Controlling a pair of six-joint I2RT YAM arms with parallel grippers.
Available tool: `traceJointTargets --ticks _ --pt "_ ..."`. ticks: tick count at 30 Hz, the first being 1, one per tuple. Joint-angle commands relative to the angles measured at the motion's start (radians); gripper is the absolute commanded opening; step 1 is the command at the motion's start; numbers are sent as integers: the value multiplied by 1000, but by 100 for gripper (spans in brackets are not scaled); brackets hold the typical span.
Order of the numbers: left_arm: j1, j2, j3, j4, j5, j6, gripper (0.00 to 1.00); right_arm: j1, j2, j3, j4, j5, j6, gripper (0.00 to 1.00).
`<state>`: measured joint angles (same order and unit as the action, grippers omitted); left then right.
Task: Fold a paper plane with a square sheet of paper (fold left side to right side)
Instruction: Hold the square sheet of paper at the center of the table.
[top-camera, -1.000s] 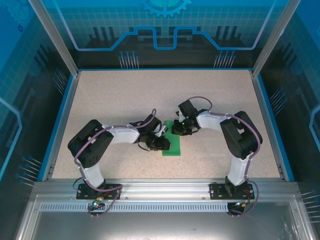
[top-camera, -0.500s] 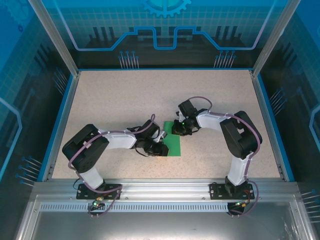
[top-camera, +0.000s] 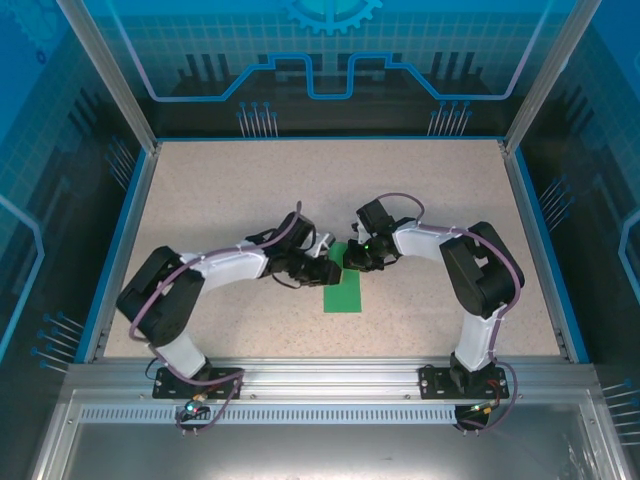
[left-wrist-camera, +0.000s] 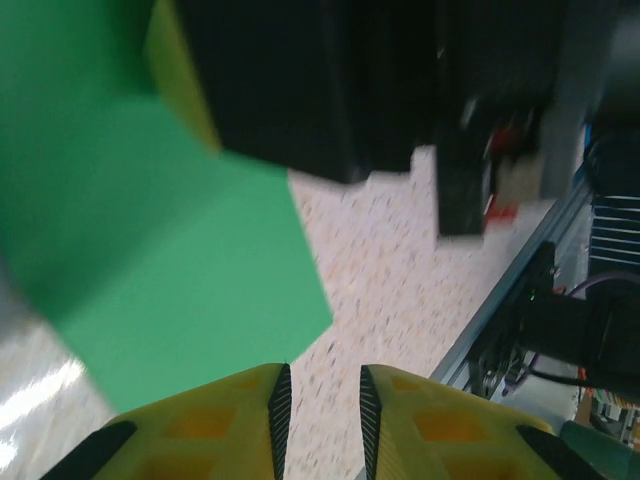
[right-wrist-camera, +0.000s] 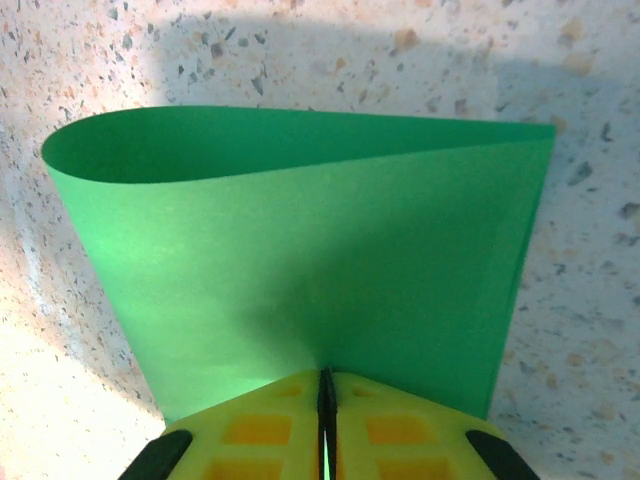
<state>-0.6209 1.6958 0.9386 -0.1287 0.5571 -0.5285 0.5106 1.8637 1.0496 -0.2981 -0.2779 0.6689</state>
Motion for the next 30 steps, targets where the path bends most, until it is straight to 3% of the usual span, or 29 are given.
traceJointTargets --ticks 1,12,21,25,30 --pt "-3 96 57 -29 40 38 28 2 17 -5 -12 17 -15 11" --pt "-14 215 57 -8 -36 17 27 -3 -40 3 34 -9 -15 13" --pt "-28 219 0 31 -75 -39 26 -20 -269 -24 -65 62 -78 24" --pt "-33 215 6 25 -82 -41 26 -16 -366 -111 -116 34 -69 22" --pt "-34 211 12 14 -89 -39 26 21 -449 -278 -46 -54 14 14"
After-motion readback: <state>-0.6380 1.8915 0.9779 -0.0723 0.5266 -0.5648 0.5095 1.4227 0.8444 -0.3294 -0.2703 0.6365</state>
